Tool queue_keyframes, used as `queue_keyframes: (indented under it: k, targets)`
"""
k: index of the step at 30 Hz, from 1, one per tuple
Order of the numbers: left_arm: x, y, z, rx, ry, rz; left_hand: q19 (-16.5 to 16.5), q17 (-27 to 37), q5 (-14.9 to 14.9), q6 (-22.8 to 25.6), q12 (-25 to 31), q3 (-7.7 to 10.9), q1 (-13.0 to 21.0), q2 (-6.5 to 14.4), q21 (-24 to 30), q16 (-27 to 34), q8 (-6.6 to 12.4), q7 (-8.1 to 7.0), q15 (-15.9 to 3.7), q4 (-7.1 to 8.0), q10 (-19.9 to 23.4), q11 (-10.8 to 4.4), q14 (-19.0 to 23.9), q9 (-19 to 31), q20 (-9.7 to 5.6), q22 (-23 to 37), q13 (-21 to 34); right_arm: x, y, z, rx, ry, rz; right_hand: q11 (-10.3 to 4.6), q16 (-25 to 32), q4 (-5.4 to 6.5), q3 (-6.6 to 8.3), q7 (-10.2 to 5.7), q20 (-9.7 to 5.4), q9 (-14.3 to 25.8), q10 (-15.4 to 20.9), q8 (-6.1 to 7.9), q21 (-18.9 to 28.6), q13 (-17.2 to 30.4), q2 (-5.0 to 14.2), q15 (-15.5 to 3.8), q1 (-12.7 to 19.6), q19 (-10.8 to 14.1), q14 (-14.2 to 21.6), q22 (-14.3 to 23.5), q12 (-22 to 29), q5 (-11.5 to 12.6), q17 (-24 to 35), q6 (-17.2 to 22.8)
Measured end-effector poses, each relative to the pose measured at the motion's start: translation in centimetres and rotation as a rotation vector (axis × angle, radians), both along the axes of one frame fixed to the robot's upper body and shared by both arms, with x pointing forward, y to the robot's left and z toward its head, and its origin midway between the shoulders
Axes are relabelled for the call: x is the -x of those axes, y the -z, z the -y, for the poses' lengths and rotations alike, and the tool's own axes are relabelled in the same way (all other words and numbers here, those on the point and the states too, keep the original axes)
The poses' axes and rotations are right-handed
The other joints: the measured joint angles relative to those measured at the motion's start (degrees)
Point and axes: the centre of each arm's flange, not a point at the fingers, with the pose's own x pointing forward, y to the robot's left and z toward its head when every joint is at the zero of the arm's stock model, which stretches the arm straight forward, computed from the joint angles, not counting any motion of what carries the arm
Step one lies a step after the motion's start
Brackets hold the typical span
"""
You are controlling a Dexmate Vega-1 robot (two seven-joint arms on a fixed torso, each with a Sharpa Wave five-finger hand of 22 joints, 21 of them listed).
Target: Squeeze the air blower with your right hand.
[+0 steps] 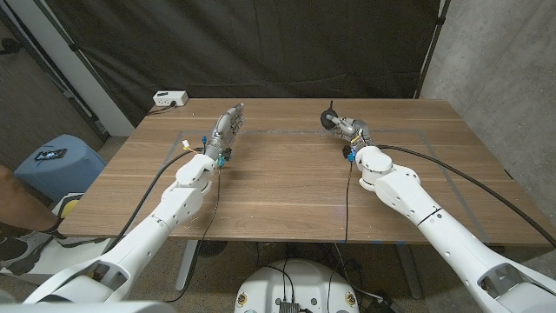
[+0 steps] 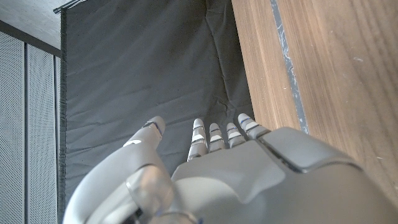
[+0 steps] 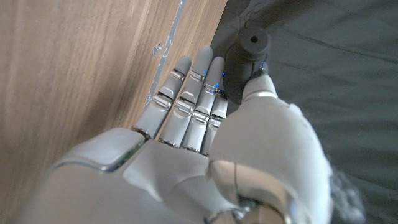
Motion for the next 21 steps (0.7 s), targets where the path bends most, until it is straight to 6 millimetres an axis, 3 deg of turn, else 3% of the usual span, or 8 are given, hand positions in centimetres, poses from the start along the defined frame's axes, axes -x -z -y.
queue_keyframes:
  k: [21]
  targets:
    - [-1.1,-0.4,-1.1,0.011,0.004,-0.002,0.2,0.0,0.0,0.0,0.0,-0.16,0.0,0.0,0.0,0.0,0.00,0.00,0.00,-0.16,0.2,-0.22,0.0,0.0,0.23,0.0,0.0,-1.1,-0.8,-1.1,0.030,-0.047,-0.011,1.64,-1.5,1.02,-1.04,1.11,0.93,-1.0,-1.6,-1.47,-0.3,-1.1,-0.65,0.60,-2.6,-0.9,-1.7,0.0,-1.5,-0.3,-0.9,-1.5]
